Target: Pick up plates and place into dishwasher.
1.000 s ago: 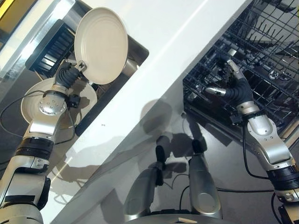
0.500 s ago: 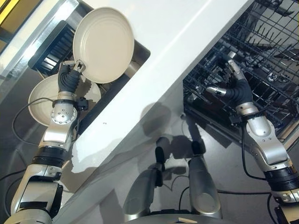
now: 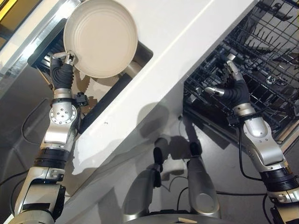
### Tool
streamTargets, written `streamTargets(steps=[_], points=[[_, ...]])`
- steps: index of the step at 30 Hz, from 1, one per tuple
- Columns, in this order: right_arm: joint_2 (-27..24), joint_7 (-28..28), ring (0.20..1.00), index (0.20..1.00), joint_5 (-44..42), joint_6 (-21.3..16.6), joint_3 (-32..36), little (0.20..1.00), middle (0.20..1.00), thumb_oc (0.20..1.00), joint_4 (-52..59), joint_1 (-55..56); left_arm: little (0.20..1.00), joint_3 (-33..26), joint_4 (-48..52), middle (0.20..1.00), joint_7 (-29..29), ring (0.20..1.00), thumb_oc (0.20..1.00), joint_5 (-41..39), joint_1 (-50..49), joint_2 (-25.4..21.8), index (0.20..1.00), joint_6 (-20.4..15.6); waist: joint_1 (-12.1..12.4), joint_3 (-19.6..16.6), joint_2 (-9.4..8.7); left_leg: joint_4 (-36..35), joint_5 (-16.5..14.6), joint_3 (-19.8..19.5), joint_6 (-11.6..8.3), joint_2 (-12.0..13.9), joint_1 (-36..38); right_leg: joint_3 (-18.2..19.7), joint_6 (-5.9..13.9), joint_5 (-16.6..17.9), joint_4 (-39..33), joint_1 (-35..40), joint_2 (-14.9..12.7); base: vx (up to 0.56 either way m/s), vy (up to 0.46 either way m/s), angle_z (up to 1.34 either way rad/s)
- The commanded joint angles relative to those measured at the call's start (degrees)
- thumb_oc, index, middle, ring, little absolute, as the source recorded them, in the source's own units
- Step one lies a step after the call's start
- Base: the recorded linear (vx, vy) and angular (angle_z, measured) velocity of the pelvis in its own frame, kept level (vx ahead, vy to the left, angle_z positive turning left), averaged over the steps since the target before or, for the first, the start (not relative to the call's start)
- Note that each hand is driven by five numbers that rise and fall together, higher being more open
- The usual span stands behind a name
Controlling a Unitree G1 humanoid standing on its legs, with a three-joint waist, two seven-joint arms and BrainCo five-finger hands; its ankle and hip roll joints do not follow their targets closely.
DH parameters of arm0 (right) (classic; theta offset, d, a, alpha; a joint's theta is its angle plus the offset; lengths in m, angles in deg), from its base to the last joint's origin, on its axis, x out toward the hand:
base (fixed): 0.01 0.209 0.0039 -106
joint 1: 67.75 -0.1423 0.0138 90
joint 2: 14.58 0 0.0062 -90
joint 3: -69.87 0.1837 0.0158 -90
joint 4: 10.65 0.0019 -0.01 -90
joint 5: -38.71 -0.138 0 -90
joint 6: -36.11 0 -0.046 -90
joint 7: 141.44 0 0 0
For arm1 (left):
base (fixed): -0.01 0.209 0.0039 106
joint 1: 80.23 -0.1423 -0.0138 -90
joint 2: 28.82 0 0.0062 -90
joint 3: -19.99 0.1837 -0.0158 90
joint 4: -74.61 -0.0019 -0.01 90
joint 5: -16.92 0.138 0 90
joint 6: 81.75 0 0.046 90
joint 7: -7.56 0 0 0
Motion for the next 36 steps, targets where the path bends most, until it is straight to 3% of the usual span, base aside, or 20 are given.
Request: streamTargets(steps=[1, 8, 23, 28, 36], points=[[2.8, 0.5, 1.0, 1.0, 1.4, -4.3, 1.5, 1.0, 1.0, 1.0, 3.0, 2.2, 0.2, -3.6, 3.0, 0.2, 3.0, 0.2, 0.2, -2.7, 0.4, 0.8, 0.2, -5.9, -0.3, -4.9, -2.06, 1.7, -1.5, -2.0, 2.43, -3.6, -1.1, -3.1, -1.95, 3.5, -6.1, 2.1, -0.2, 0.0, 0.0, 0.0], [3.9, -0.3, 1.0, 1.0, 1.9, -5.1, 2.5, 1.0, 1.0, 1.0, 3.3, 3.7, 0.2, -5.5, 4.8, 0.2, 3.8, 0.2, 0.2, -3.0, -1.7, 2.4, 0.2, -7.9, 0.2, -6.6, -2.53, 1.5, -1.9, -2.5, 2.48, -3.6, 0.6, -3.8, -2.14, 3.0, -6.8, 4.2, -0.6, 0.02, -0.026, 0.01], [4.8, -5.3, 1.0, 1.0, 3.0, -3.7, 7.5, 1.0, 1.0, 1.0, 1.9, 11.2, 0.2, -9.2, 9.0, 0.2, 0.3, 0.2, 0.2, -3.9, -7.5, 0.6, 0.2, -7.3, 0.3, -11.6, -4.37, -1.4, -2.8, -2.9, 2.44, -2.3, 6.3, -5.4, -2.04, 1.9, -9.3, 10.5, -0.4, -0.02, -0.071, -0.01], [4.7, -6.1, 1.0, 1.0, 2.0, -6.3, 10.4, 1.0, 1.0, 1.0, 2.7, 13.5, 0.2, -10.1, 10.2, 0.2, -0.4, 0.2, 0.2, -3.8, -9.2, -0.3, 0.2, -6.5, -0.2, -13.6, -4.74, -3.5, -3.0, -3.2, 2.38, -1.7, 9.2, -5.3, -1.91, 1.5, -10.9, 13.5, 0.2, -0.03, -0.089, -0.06], [4.0, -1.0, 1.0, 1.0, -1.5, -12.1, 10.7, 1.0, 1.0, 1.0, 9.3, 11.7, 0.2, -8.6, 12.1, 0.2, -3.1, 0.2, 0.2, -1.1, -12.2, -0.3, 0.2, -6.8, 0.9, -18.3, -5.81, -6.1, -3.5, -4.2, 2.07, -0.6, 13.1, -5.8, -1.4, 1.8, -14.7, 18.6, 0.7, -0.02, -0.112, -0.06]])
